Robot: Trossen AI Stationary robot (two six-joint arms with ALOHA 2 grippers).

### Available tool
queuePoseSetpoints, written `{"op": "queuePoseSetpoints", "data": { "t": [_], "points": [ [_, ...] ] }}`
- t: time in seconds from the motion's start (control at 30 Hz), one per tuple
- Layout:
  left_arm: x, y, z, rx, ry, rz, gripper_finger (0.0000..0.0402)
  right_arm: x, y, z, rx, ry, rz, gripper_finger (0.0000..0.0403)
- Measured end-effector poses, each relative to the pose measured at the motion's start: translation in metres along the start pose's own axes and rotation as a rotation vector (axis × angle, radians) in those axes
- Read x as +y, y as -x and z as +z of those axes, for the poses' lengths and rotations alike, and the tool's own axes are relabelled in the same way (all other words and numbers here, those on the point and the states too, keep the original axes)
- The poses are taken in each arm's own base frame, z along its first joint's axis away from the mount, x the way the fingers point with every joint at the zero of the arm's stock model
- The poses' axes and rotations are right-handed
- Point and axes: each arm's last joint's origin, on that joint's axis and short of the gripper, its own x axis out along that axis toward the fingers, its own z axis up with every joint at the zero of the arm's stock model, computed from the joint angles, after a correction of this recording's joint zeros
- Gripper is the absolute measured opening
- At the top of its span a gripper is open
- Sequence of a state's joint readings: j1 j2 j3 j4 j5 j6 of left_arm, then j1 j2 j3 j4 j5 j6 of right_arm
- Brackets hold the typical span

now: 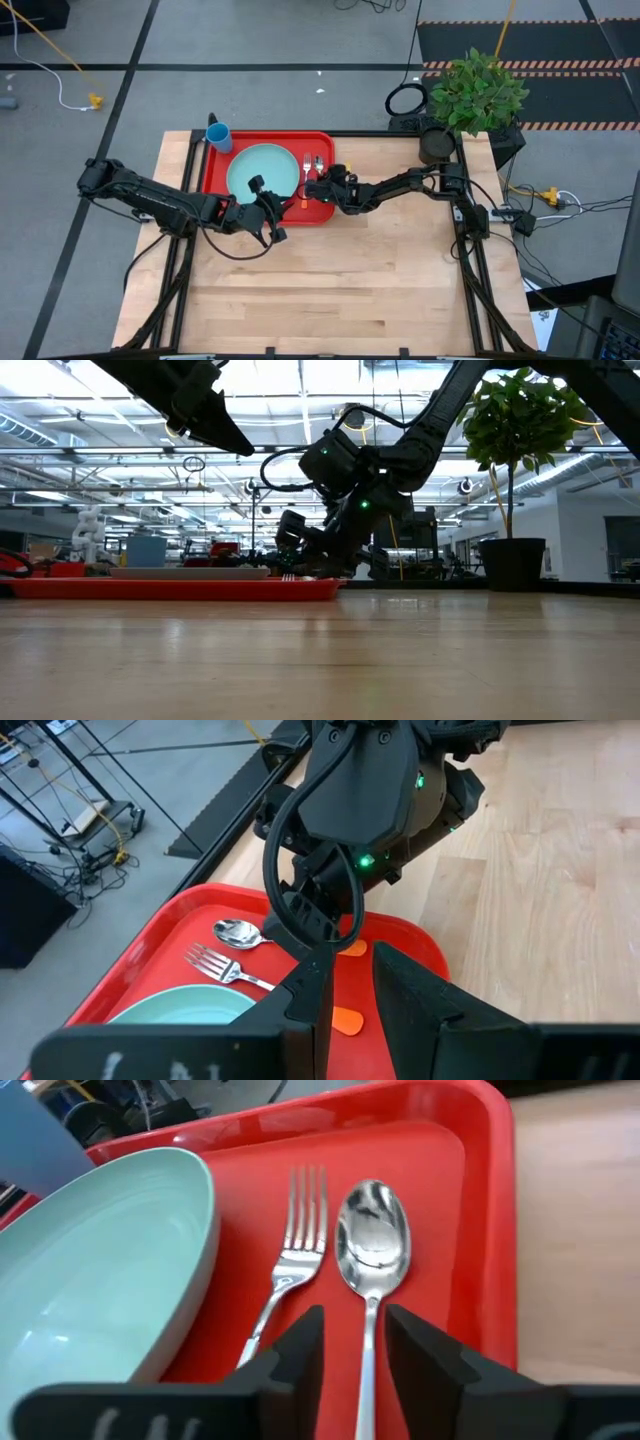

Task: Pick and place plate/cup/fork/spoon on tray
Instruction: Put the orange spoon on the red serving tray to the right of the orange fork

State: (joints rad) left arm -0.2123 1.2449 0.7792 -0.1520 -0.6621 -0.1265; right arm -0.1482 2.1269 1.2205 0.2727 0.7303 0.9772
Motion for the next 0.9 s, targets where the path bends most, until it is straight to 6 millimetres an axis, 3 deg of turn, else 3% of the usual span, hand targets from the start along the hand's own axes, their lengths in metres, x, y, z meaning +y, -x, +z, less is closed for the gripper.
{"op": "queuePoseSetpoints", "data": {
  "t": [0.2, 0.4, 0.63, 0.77, 0.9],
  "points": [
    [0.000, 0.000, 0.000, 0.001, 0.000, -0.002, 0.0076, 0.012, 0.014, 0.006, 0.017, 0.199, 0.078, 0.0139],
    [0.000, 0.000, 0.000, 0.003, -0.022, -0.016, 0.0076, 0.024, 0.033, 0.019, 0.182, 0.561, 0.351, 0.0138],
    [-0.002, 0.001, 0.000, 0.007, -0.023, -0.054, 0.0076, 0.016, 0.046, 0.037, 0.321, 0.934, 0.516, 0.0083],
    [-0.004, 0.002, -0.001, 0.006, -0.024, -0.077, 0.0076, 0.010, 0.044, 0.041, 0.393, 0.986, 0.567, 0.0036],
    [-0.006, 0.003, -0.001, 0.003, -0.051, -0.084, 0.0076, 0.013, 0.046, 0.041, 0.436, 1.041, 0.496, 0.0005]
  ]
}}
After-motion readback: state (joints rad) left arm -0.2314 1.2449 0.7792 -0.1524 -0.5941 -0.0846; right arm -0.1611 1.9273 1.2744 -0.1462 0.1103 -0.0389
